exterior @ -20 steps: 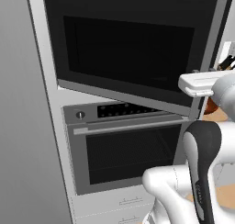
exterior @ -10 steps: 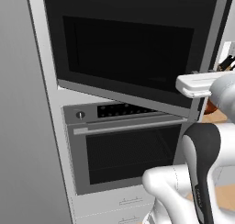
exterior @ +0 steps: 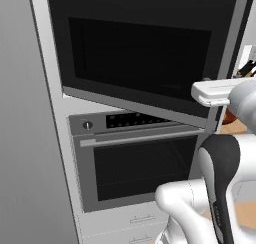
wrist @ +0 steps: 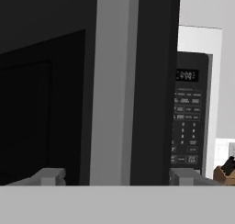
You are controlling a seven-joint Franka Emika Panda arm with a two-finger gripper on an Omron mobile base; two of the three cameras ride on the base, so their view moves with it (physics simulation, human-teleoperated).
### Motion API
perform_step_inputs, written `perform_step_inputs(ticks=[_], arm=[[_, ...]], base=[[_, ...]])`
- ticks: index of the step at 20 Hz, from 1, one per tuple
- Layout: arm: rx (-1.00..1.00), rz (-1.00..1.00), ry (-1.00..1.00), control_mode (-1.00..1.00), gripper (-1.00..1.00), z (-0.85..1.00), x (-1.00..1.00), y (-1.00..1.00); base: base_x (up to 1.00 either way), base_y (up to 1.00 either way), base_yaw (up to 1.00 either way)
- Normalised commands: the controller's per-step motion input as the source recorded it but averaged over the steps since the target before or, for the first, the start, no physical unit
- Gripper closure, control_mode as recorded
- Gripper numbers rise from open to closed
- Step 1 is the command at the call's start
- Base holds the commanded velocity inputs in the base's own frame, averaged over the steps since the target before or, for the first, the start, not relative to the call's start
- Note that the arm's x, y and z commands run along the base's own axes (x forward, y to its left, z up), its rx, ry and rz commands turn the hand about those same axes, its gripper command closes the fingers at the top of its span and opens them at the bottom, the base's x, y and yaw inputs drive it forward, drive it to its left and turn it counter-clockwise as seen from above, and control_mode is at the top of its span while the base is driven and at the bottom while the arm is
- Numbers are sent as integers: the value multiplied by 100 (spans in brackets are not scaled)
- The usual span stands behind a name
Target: Open the microwave, place the bowl with waffle inside the microwave, then close the microwave door and turn it on.
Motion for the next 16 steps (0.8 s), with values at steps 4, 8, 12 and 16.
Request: perform_step_inputs(ticks=[4,8,12,16], arm=[[0,0,2,-100,-100,0,-7,0],[0,13,0,-100,-100,10,-81,1],[0,27,0,-100,-100,3,-92,-3],[0,30,0,-100,-100,1,-36,-30]], base=[[0,0,0],[0,0,0],[0,0,0],[0,0,0]])
